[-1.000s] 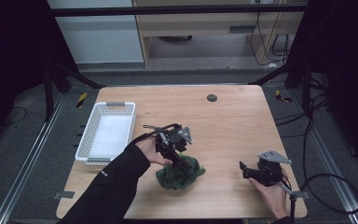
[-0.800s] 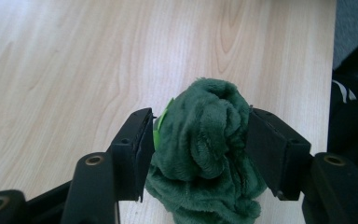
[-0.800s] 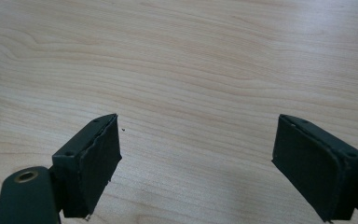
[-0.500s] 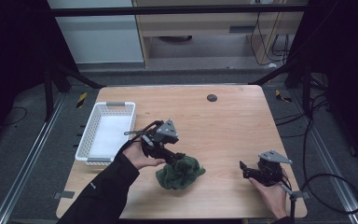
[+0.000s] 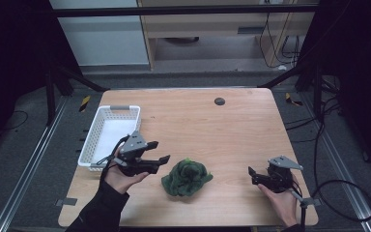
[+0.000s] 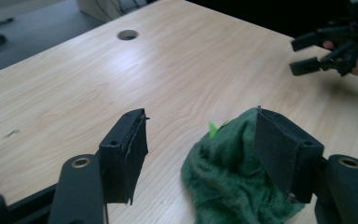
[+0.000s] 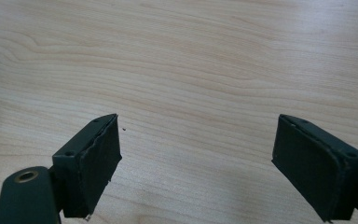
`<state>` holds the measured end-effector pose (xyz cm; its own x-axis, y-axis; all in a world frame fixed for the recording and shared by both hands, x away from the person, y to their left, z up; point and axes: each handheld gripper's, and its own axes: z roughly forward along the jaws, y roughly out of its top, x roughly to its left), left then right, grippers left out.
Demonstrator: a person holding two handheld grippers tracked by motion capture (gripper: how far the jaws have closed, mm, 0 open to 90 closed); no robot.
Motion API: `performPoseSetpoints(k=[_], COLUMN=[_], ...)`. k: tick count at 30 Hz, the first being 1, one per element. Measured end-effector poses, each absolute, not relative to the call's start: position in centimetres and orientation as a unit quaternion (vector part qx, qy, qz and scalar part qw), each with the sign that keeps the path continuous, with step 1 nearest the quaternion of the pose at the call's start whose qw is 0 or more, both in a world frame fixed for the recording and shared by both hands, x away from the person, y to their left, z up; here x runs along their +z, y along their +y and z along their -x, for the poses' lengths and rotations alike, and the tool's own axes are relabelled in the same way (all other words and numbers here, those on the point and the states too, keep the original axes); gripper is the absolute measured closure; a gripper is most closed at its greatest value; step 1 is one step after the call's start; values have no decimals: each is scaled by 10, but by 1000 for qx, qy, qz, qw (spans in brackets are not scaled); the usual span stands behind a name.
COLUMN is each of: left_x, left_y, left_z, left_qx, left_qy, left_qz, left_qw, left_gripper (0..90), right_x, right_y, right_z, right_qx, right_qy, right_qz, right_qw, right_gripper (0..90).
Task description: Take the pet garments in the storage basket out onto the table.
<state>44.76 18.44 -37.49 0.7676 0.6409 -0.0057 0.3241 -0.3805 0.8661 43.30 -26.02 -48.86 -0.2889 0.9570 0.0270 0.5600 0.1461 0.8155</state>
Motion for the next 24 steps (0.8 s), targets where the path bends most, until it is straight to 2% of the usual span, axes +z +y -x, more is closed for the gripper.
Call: performPoseSetpoints(k=[8, 13, 24], left_x=[-396, -410, -430], left_y=[225, 251, 301], left_z=[-429, -421, -395], left_qx=[242, 263, 310], left_qy=[378, 430, 498], left_qz=[-752, -717, -661], left_qw=[484, 482, 468], left_gripper=[323, 322, 333], right_x=[-488, -488, -487], right_y=[-260, -260, -261], right_z=[-432, -432, -429], right_qx=[378, 379, 385], right_qy=[709, 709, 706], right_qz=[-534, -533, -531], right_qw=[262, 265, 268], right_gripper=[149, 149, 149])
